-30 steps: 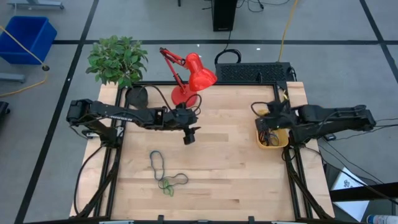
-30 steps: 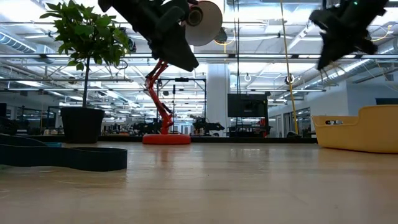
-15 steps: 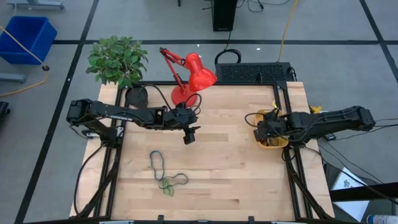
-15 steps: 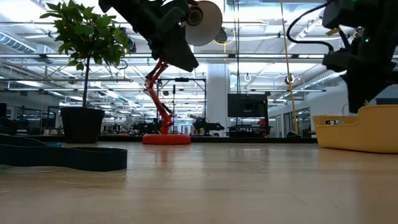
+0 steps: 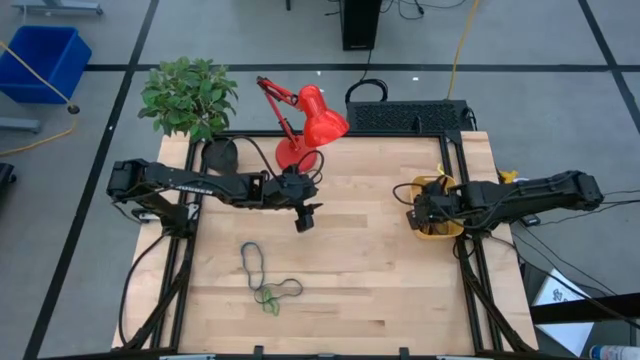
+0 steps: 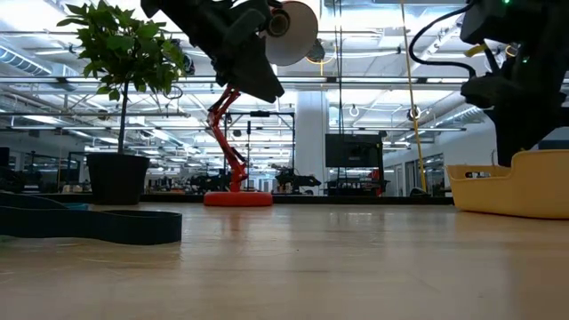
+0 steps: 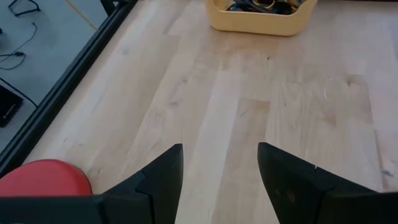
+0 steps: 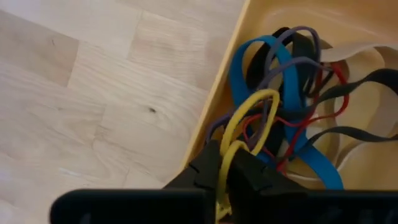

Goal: Pick and place rubber bands into bin
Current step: Put the yellow rubber band into the yellow bin, then put the blue rubber band into the yellow bin

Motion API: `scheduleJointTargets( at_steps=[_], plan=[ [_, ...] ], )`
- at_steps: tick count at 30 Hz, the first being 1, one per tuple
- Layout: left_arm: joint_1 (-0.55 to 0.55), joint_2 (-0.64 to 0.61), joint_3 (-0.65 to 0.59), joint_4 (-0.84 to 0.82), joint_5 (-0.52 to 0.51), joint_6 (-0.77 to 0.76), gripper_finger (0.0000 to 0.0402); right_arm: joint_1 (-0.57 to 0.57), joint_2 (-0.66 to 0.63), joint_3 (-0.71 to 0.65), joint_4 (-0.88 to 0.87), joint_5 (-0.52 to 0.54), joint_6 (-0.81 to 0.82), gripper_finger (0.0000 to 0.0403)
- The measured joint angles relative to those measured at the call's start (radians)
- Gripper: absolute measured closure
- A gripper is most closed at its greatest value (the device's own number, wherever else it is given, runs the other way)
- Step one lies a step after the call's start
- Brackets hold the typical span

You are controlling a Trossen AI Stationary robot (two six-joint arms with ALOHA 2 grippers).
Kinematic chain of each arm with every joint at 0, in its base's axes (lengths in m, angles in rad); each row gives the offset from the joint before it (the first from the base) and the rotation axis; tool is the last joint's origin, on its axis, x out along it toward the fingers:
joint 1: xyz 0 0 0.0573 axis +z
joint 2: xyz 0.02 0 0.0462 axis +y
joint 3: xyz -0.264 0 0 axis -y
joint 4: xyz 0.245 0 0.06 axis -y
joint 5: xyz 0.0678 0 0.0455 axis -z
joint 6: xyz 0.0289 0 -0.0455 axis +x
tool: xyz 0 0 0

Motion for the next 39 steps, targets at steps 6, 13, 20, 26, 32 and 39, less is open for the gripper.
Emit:
scheduleJointTargets(
  at_steps=[6, 13, 20, 26, 32, 39],
  plan=[
    [0.0, 0.0, 0.0, 0.0, 0.0, -0.002, 0.0188, 0.0, 0.0, 0.001, -0.033, 0.002, 0.025, 0.0328],
    [0.0, 0.0, 0.0, -0.002, 0.03, 0.001, 0.0188, 0.0, 0.0, 0.001, -0.035, 0.029, 0.021, 0.0264],
    [0.0, 0.0, 0.0, -0.042, 0.059, 0.076, 0.0188, -0.023, -0.027, 0.001, -0.041, 0.063, -0.007, 0.0232],
    [0.0, 0.0, 0.0, -0.062, 0.079, 0.077, 0.0188, -0.053, -0.069, 0.0, -0.044, 0.065, -0.036, 0.0225],
    [0.0, 0.0, 0.0, -0.062, 0.094, 0.077, 0.0188, -0.083, -0.124, -0.003, -0.049, 0.137, -0.055, 0.0228],
    [0.0, 0.0, 0.0, -0.064, 0.111, 0.04, 0.0188, -0.108, -0.19, -0.003, 0.042, 0.166, -0.133, 0.0225]
  ],
)
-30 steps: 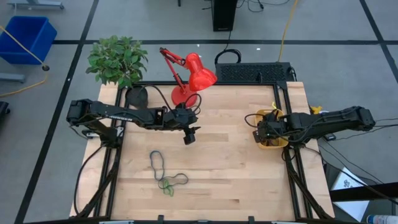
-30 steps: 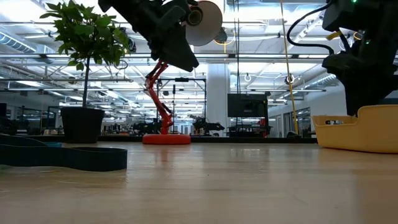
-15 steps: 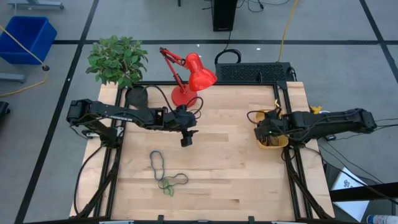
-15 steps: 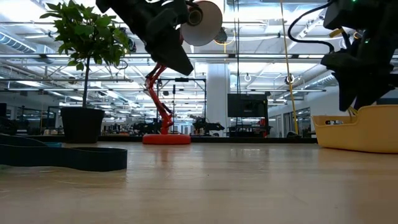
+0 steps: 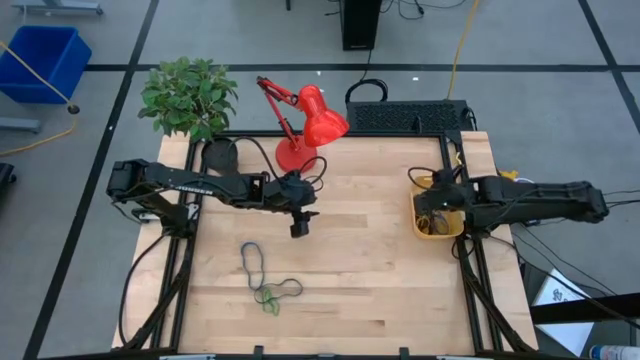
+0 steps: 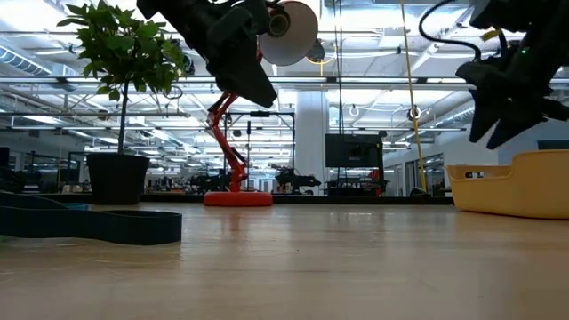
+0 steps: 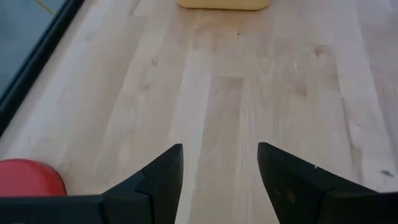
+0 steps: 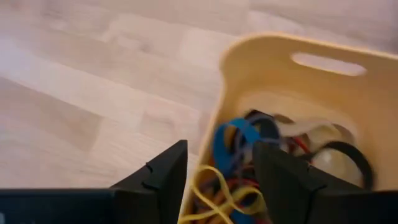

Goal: Pick and place rubber bands into bin
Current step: Put the blue rubber band into the yellow bin

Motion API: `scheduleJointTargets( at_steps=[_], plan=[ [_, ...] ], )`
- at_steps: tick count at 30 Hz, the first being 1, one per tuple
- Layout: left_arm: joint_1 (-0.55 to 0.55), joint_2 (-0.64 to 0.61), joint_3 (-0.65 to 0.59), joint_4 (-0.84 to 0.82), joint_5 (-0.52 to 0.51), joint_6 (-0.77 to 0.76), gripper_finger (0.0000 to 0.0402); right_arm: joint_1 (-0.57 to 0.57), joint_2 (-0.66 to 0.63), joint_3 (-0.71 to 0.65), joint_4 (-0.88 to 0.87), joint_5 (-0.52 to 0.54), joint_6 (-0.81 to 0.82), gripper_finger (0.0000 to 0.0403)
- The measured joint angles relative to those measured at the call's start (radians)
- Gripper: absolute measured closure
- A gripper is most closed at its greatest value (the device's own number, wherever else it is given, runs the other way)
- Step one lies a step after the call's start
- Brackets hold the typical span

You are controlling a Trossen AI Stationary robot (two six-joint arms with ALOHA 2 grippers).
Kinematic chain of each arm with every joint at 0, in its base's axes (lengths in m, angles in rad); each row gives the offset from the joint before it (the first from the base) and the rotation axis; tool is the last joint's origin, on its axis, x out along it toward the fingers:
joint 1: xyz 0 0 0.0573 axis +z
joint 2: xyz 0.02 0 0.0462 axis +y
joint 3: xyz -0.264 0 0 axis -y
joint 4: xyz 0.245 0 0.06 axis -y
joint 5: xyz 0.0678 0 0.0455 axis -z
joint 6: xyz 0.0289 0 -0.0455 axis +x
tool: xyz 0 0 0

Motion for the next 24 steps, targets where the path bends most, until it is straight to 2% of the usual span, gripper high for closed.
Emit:
scheduleJointTargets(
  at_steps=[6, 14, 19, 24],
  plan=[
    [-0.021, 0.0, 0.0, -0.131, 0.046, 0.042, 0.0188, -0.011, -0.052, 0.0, 0.215, -0.003, -0.166, 0.023],
    [-0.108, 0.0, 0.0, -0.591, 0.023, 0.029, 0.0188, -0.011, -0.062, 0.002, 0.564, -0.005, -0.396, 0.0228],
    [-0.159, 0.0, 0.0, -0.795, 0.055, -0.086, 0.0188, -0.011, -0.061, 0.002, 0.604, -0.005, -0.437, 0.0231],
    [-0.199, 0.0, 0.0, -0.811, 0.073, -0.142, 0.0188, -0.011, -0.057, 0.002, 0.604, -0.005, -0.454, 0.0233]
  ],
)
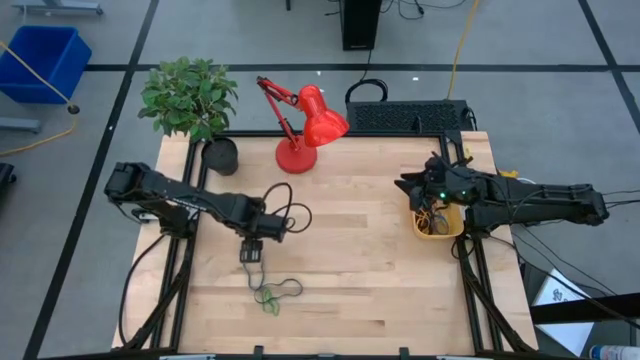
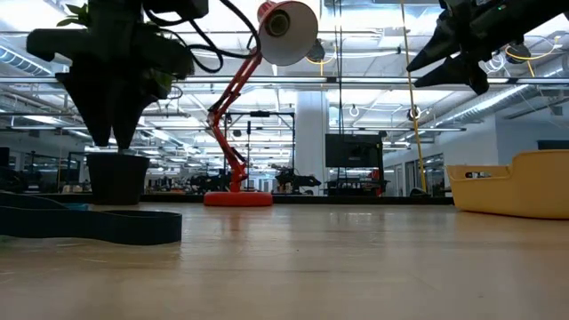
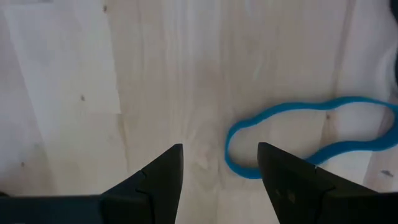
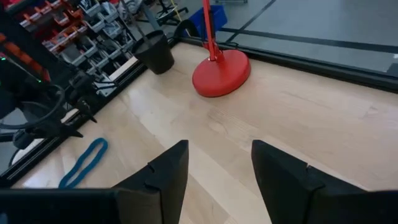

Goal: Pick and place rubber bands into bin
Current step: Put the blue rubber band into the yellow bin

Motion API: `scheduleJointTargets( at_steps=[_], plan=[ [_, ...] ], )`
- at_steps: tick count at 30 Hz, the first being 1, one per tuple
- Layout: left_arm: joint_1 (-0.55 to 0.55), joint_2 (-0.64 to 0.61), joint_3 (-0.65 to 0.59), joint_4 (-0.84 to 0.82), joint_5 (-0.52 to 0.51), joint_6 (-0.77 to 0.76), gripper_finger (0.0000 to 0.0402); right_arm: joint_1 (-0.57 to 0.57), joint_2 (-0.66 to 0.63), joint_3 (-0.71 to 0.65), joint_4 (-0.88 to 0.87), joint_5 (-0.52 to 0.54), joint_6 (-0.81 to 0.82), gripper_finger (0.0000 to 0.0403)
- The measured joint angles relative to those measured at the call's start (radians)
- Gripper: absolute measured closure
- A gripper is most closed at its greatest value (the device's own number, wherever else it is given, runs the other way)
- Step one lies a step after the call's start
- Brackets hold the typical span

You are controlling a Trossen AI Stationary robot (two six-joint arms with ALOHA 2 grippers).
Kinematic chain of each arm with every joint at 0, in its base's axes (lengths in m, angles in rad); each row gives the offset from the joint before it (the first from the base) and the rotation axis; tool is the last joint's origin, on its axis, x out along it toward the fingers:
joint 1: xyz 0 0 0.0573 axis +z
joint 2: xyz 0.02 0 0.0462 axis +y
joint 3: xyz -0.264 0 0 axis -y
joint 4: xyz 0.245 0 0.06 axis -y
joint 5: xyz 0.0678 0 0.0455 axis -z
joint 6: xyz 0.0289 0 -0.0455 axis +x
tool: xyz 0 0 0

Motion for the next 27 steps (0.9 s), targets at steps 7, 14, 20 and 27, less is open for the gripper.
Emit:
scheduleJointTargets(
  at_steps=[7, 14, 20, 27],
  plan=[
    [-0.032, 0.03, -0.043, 0.025, 0.015, -0.002, 0.0188, 0.0, 0.012, 0.0, 0.0, 0.0, 0.0, 0.0234],
    [-0.033, 0.038, -0.198, 0.208, 0.068, -0.031, 0.0188, 0.0, 0.031, 0.001, 0.0, 0.0, -0.001, 0.0235],
    [-0.033, 0.037, -0.26, 0.242, 0.026, -0.086, 0.0188, 0.0, 0.045, 0.001, 0.0, -0.001, -0.001, 0.0235],
    [-0.028, 0.037, -0.291, 0.245, 0.054, -0.088, 0.019, 0.0, 0.054, 0.001, 0.0, -0.001, -0.001, 0.0234]
  ],
)
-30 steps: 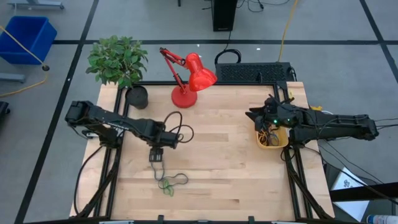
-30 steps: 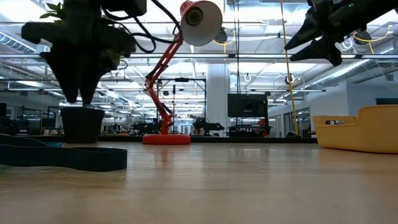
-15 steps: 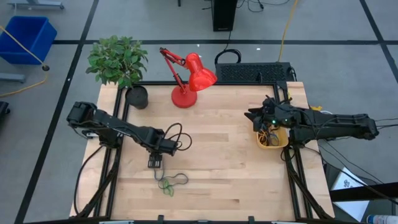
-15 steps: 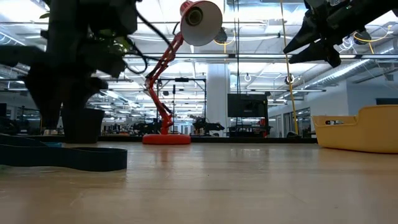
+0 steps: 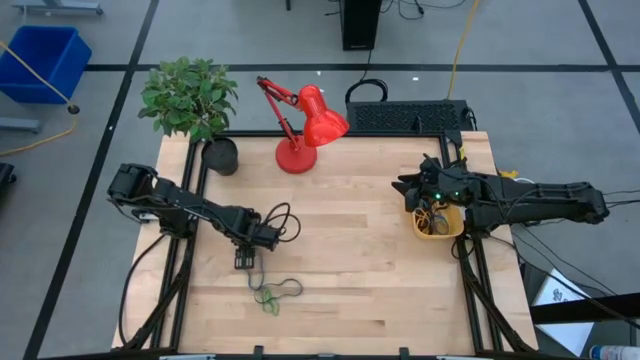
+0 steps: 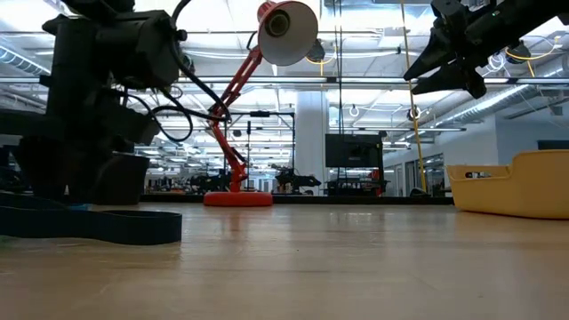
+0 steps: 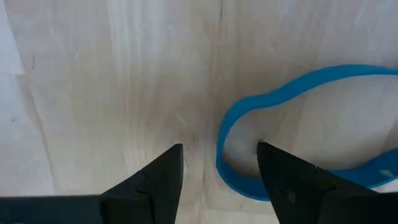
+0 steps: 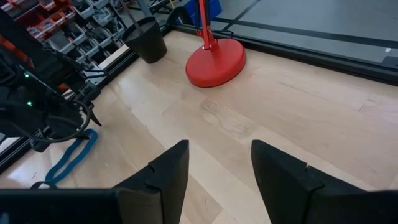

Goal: Pick and place rubber bands into bin
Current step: Put the blue rubber band into the yellow bin

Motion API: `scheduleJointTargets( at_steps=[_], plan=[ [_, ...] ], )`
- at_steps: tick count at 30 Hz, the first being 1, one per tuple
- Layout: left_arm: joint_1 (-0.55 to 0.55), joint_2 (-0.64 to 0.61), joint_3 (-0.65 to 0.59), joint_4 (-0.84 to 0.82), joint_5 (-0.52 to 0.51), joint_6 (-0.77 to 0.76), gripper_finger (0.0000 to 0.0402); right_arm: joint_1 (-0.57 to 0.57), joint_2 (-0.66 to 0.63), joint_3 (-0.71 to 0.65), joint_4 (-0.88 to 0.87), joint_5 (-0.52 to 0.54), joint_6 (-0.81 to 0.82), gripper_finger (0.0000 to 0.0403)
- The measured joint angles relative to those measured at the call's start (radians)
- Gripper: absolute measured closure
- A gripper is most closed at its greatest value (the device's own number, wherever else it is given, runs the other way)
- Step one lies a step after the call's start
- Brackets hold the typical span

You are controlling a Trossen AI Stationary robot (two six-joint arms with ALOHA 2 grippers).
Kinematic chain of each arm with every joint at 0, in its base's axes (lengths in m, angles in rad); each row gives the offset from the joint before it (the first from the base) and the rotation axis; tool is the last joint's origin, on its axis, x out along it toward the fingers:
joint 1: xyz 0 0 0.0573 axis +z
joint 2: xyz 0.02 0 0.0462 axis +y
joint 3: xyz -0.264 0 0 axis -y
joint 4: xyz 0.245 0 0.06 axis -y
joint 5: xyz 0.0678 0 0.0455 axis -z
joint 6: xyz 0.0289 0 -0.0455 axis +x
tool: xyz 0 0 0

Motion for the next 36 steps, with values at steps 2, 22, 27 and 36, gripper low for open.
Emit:
scheduleJointTargets(
  at_steps=[2, 22, 27, 36],
  plan=[
    [0.0, 0.0, 0.0, 0.0, 0.001, 0.0, 0.0201, 0.0, 0.0, 0.0, 0.0, 0.0, 0.0, 0.0234],
    [0.0, -0.001, -0.001, 0.149, 0.001, 0.006, 0.0386, 0.0, 0.001, 0.0, 0.0, 0.0, -0.017, 0.0237],
    [0.0, -0.001, -0.001, 0.155, 0.021, -0.017, 0.0393, 0.0, 0.001, 0.0, 0.0, 0.0, -0.017, 0.0238],
    [0.017, -0.011, 0.071, 0.152, 0.047, -0.005, 0.0394, 0.001, 0.001, 0.0, 0.098, -0.098, -0.041, 0.0238]
  ],
)
